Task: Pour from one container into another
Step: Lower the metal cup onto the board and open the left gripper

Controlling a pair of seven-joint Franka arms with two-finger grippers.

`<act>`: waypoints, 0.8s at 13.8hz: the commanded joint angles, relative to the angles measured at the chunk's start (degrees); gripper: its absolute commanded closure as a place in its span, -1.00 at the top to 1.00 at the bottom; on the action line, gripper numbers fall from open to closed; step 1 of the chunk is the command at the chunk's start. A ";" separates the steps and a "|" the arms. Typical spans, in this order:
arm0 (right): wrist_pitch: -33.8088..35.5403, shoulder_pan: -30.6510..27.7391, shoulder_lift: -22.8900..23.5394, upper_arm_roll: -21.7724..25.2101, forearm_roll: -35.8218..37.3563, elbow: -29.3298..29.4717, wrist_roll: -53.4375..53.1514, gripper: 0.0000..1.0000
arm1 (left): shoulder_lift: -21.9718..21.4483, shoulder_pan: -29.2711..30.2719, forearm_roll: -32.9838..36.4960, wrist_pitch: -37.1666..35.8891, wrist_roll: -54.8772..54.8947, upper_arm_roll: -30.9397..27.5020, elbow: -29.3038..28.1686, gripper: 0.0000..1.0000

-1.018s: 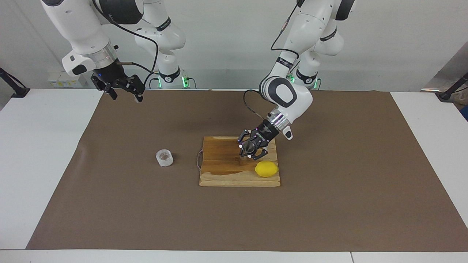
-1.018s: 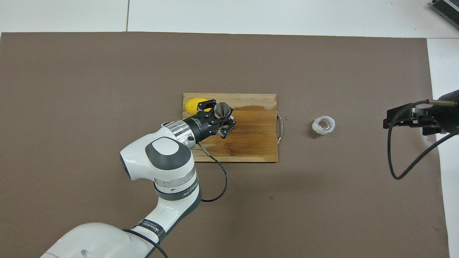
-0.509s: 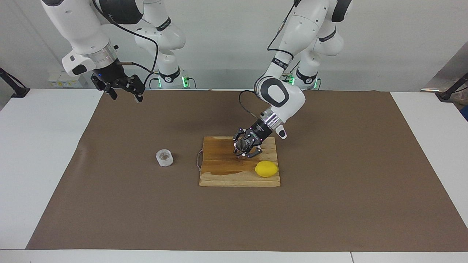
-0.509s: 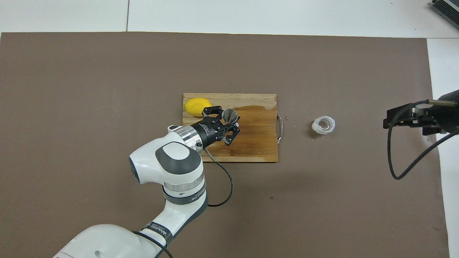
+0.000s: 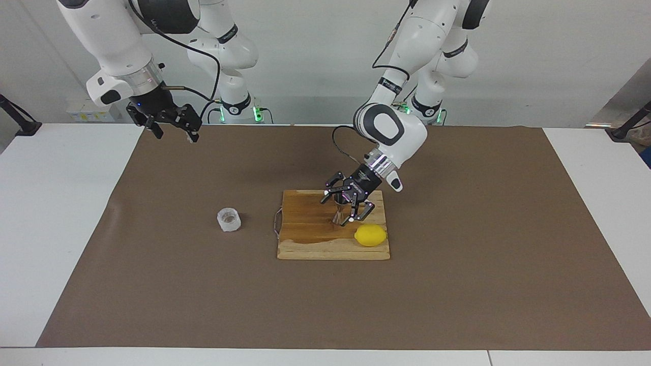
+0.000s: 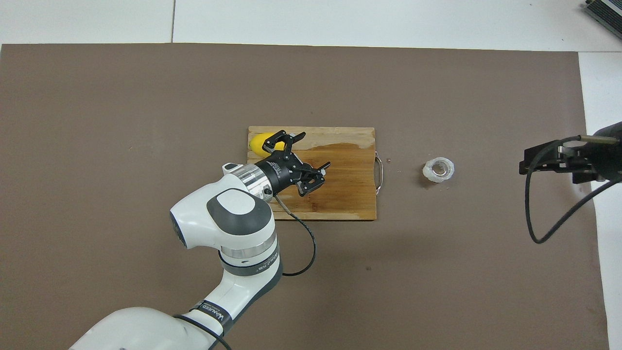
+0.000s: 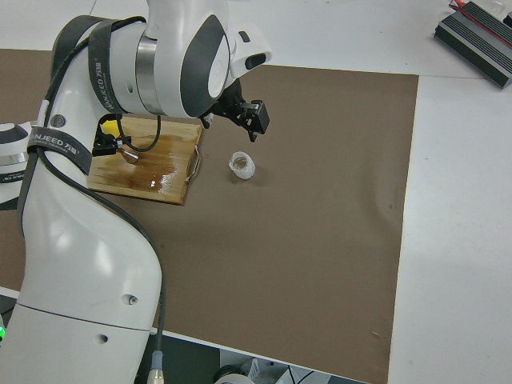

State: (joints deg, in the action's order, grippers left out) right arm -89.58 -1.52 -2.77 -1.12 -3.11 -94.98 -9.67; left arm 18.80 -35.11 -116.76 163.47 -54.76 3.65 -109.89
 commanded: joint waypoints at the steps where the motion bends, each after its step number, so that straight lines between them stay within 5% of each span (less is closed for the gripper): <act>1: 0.63 -0.85 0.13 -0.55 -1.37 0.32 -1.14 1.00 | -2.27 -0.84 0.66 3.95 2.20 -0.40 -0.33 0.93; 5: 0.63 -0.85 0.13 -0.55 -1.37 0.32 -1.14 1.00 | -5.26 -0.93 4.33 4.40 2.73 -0.40 0.02 1.00; 11: 0.63 -0.85 0.13 -0.55 -1.37 0.32 -1.14 1.00 | -6.59 -0.22 29.95 3.96 2.82 -0.75 3.01 1.00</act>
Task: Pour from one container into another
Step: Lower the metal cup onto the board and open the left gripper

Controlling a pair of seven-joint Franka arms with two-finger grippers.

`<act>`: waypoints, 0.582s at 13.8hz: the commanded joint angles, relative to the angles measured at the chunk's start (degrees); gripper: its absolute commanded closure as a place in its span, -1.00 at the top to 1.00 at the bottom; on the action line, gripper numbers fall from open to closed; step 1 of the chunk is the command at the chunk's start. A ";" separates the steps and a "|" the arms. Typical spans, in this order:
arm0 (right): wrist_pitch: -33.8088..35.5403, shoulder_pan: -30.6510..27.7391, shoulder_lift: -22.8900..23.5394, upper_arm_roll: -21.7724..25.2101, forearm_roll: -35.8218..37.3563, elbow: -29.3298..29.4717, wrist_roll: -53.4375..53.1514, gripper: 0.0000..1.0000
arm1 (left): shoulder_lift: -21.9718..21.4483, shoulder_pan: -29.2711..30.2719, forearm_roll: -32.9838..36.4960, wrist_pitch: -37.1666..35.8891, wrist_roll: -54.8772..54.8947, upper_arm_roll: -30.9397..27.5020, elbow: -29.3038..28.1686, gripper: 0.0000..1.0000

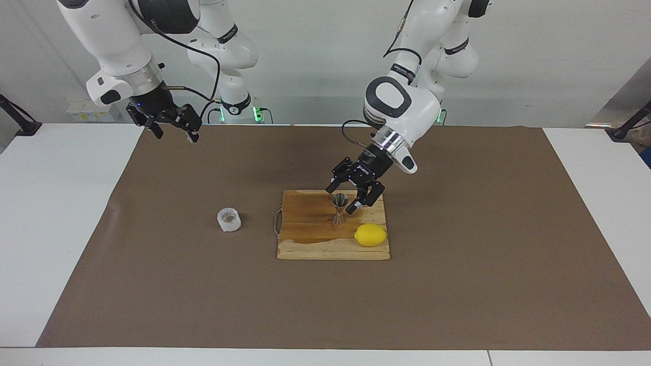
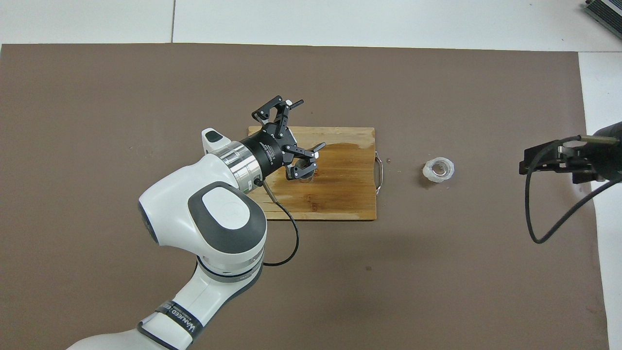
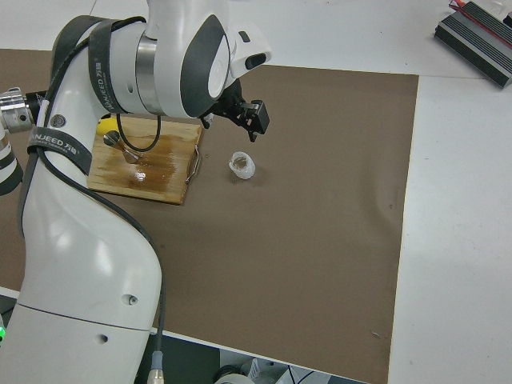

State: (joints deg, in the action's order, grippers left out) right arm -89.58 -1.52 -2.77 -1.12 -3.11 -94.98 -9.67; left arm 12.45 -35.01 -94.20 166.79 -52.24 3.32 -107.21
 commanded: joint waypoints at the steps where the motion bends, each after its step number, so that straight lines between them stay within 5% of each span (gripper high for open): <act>1: 0.63 -0.94 0.13 -0.55 -1.37 0.40 -0.97 1.00 | -0.23 -0.23 13.45 0.38 0.30 -0.50 0.34 1.00; 5: 2.65 -3.05 -0.13 -0.99 -1.37 -0.03 0.60 1.00 | -0.06 0.21 31.94 0.29 0.74 -0.68 0.16 1.00; 8: 2.22 -3.57 -1.27 -1.08 -1.46 -2.39 13.57 1.00 | -0.06 2.49 41.24 -3.12 2.40 -1.21 0.42 1.00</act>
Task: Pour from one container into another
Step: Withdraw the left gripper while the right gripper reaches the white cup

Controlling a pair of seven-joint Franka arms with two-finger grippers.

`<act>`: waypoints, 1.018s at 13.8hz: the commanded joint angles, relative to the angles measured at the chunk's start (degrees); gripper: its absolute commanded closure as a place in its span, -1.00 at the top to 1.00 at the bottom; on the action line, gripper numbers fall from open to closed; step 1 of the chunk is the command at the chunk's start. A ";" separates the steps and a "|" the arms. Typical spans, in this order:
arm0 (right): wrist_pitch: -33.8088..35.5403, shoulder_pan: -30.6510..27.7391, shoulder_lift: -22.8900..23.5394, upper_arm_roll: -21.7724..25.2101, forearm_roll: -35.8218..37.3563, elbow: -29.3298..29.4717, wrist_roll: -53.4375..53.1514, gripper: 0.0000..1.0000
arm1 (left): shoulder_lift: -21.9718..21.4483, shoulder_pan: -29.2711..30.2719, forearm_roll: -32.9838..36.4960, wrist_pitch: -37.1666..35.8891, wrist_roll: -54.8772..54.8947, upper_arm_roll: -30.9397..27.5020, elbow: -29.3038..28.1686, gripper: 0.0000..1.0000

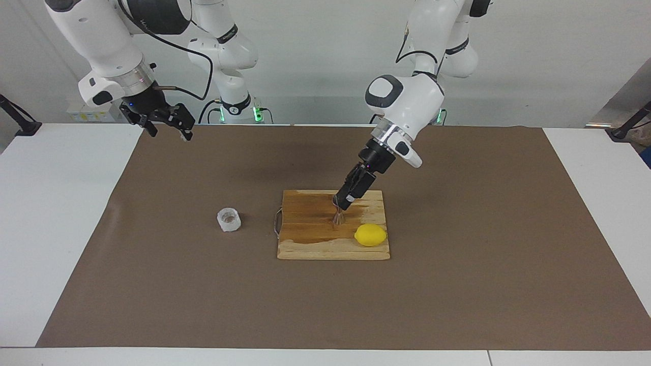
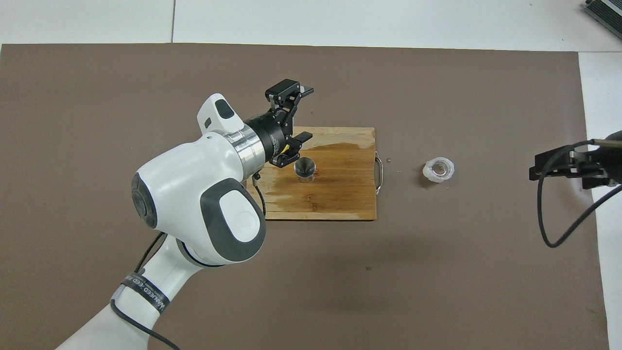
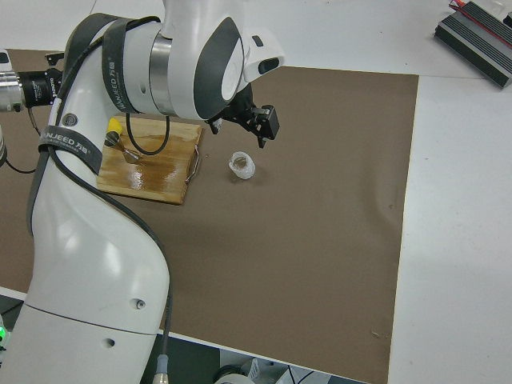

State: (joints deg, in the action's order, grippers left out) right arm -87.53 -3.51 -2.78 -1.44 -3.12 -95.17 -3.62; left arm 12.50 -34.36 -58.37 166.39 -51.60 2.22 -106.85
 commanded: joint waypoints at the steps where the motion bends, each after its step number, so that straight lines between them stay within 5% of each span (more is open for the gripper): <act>1: -0.09 -1.93 -1.87 -0.75 -1.45 -3.77 11.84 1.00 | -0.11 2.71 10.51 -6.30 1.86 -0.29 0.68 1.00; 7: -11.85 -6.14 -4.77 -0.14 -2.24 -12.30 46.10 1.00 | -2.03 8.95 39.34 -31.70 7.71 -0.46 3.76 1.00; 14: -19.52 -13.79 0.22 -0.14 -17.51 -16.01 84.08 1.00 | -10.20 20.89 47.38 -47.99 33.29 -0.73 -0.71 1.00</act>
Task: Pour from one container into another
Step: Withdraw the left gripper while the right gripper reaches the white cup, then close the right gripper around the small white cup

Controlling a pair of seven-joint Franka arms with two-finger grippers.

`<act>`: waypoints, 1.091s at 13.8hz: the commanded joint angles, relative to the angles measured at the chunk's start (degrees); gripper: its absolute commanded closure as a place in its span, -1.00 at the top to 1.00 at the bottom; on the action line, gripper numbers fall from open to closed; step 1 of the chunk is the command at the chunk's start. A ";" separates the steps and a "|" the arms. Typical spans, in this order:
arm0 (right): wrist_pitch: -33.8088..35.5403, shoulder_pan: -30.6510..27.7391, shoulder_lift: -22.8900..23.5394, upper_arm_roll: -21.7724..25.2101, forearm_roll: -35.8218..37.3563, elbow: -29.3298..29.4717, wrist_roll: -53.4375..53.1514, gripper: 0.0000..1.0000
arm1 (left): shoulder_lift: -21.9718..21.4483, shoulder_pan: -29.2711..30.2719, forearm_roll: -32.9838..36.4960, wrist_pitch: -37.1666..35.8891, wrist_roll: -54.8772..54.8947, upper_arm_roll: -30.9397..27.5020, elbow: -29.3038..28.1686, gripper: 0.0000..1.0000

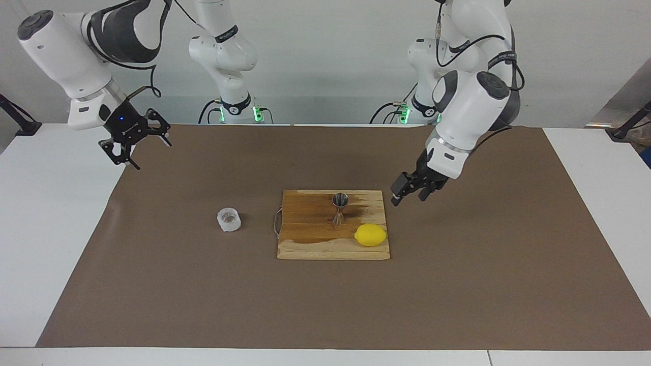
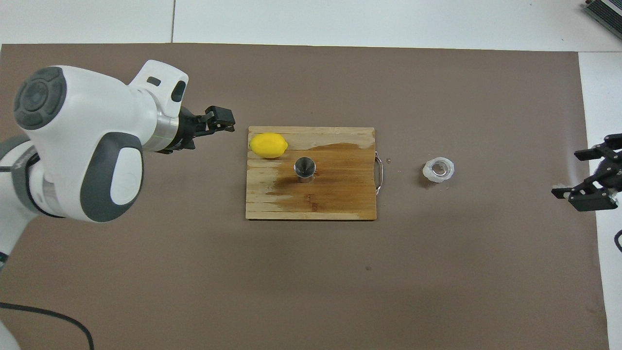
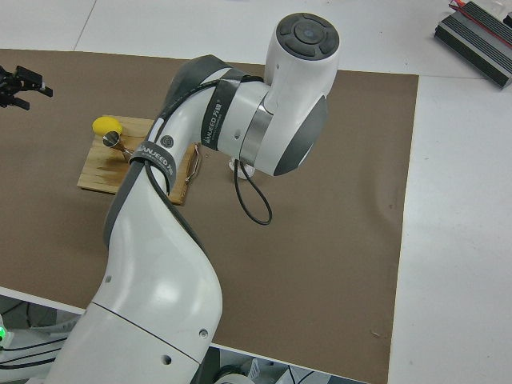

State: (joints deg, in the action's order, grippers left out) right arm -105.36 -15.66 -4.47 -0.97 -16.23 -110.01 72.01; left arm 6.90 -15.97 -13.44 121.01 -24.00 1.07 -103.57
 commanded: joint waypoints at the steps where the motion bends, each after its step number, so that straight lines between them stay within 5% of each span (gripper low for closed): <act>1: -1.69 -2.35 3.74 -0.62 -7.99 -1.17 13.28 1.00 | -6.01 4.18 3.23 -3.76 8.50 0.43 -4.87 1.00; 6: -4.94 -0.34 14.55 -1.06 -18.10 -1.17 32.28 1.00 | -10.68 12.27 9.55 -12.81 24.86 0.43 -4.19 1.00; 12: -6.71 0.89 24.31 -1.14 -36.30 -2.84 51.09 1.00 | -6.38 12.45 13.61 -27.12 26.19 0.34 11.71 1.00; 15: -7.40 1.86 25.56 -1.14 -38.69 -5.64 55.94 1.00 | -7.25 13.41 13.35 -28.29 26.20 0.25 11.55 1.00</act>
State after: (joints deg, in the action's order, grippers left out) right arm -112.43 -14.00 21.05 -1.84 -52.49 -113.42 124.71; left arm -1.59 -3.54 -1.11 94.78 1.47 1.20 -93.89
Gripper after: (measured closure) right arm 0.000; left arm 0.000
